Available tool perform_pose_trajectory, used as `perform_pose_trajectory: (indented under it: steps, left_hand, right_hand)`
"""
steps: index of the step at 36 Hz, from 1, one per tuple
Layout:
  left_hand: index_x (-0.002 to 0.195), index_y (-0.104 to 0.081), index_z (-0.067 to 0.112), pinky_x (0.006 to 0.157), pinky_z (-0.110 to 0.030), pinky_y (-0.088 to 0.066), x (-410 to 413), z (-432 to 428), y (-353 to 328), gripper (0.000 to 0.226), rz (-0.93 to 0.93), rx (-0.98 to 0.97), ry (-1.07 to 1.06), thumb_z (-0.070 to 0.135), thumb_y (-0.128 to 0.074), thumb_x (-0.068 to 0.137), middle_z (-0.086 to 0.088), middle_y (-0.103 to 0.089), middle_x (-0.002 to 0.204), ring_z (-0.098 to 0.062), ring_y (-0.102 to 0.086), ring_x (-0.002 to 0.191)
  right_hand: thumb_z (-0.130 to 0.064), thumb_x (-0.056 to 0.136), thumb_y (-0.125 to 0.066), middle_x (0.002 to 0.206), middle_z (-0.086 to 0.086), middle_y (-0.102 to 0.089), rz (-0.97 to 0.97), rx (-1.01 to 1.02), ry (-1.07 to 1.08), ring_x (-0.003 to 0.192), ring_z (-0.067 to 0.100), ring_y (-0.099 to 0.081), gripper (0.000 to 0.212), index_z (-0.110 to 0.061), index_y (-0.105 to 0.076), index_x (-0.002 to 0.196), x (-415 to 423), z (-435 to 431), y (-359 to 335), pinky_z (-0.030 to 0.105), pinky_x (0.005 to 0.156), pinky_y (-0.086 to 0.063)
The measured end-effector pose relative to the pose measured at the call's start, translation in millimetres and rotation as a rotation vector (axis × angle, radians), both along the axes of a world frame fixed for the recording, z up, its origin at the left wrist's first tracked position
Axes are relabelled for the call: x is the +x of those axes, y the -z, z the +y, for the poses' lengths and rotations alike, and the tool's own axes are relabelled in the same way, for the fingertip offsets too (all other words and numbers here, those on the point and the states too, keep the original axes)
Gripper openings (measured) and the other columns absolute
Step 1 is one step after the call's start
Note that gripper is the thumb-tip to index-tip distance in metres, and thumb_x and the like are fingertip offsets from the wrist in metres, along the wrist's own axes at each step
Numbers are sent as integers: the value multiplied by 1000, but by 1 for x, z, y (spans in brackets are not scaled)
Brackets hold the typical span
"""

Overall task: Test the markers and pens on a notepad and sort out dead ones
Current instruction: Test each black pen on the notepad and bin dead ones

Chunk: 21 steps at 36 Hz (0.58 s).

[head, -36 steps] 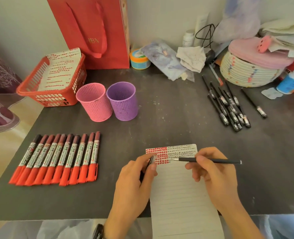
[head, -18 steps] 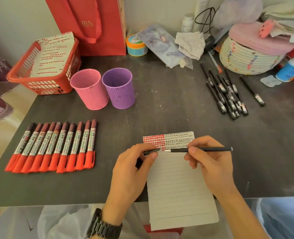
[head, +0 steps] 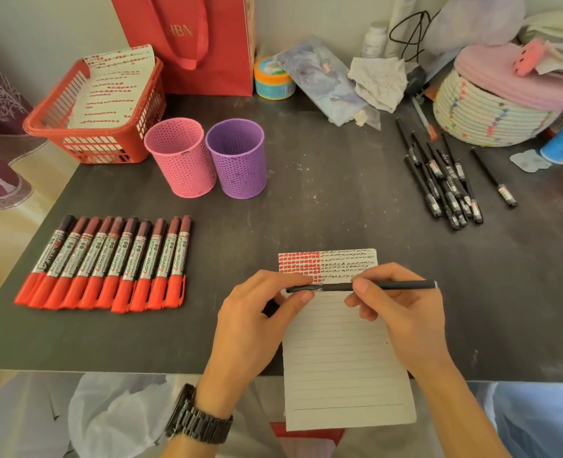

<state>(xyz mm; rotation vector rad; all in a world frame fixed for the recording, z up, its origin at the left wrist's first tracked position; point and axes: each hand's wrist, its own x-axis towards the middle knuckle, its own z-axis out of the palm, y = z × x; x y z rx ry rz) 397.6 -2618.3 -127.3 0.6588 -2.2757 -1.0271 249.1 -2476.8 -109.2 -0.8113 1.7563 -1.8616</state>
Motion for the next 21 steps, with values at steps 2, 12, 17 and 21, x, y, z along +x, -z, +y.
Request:
perform_pose_trajectory:
  steps: [2, 12, 17, 21]
  left_hand:
    - [114, -67, 43, 76, -10, -49, 0, 0, 0, 26, 12, -3, 5, 54, -57, 93, 30, -63, 112, -5, -65, 90]
    - [114, -70, 36, 74, -12, -50, 0, 2, 0, 25, 31, -32, 23, 47, -62, 92, 24, -66, 109, -8, -64, 84]
    - [114, -72, 31, 74, -15, -52, 0, 4, 1, 26, 34, -69, 39, 43, -63, 92, 21, -67, 109, -5, -64, 83]
    - [112, -74, 25, 77, -21, -55, -1, 5, 3, 25, 40, -113, 32, 40, -63, 94, 17, -69, 110, 0, -64, 95]
  right_hand:
    - [-30, 81, -72, 80, 2, -77, 16, 13, -8, 62, 15, -72, 10, -22, -76, 86, 1, 0, -2, 18, 53, -53]
    - [-14, 84, -72, 80, 2, -77, 28, 39, -45, 65, 14, -73, 7, -20, -76, 86, 3, -3, -4, 18, 55, -53]
    - [-14, 86, -72, 81, 1, -78, 47, 61, -70, 68, 16, -74, 11, -24, -76, 87, 4, -4, -3, 18, 56, -54]
    - [-14, 86, -72, 81, 2, -77, 23, 59, -86, 66, 14, -73, 11, -24, -76, 87, 3, -4, -3, 18, 56, -53]
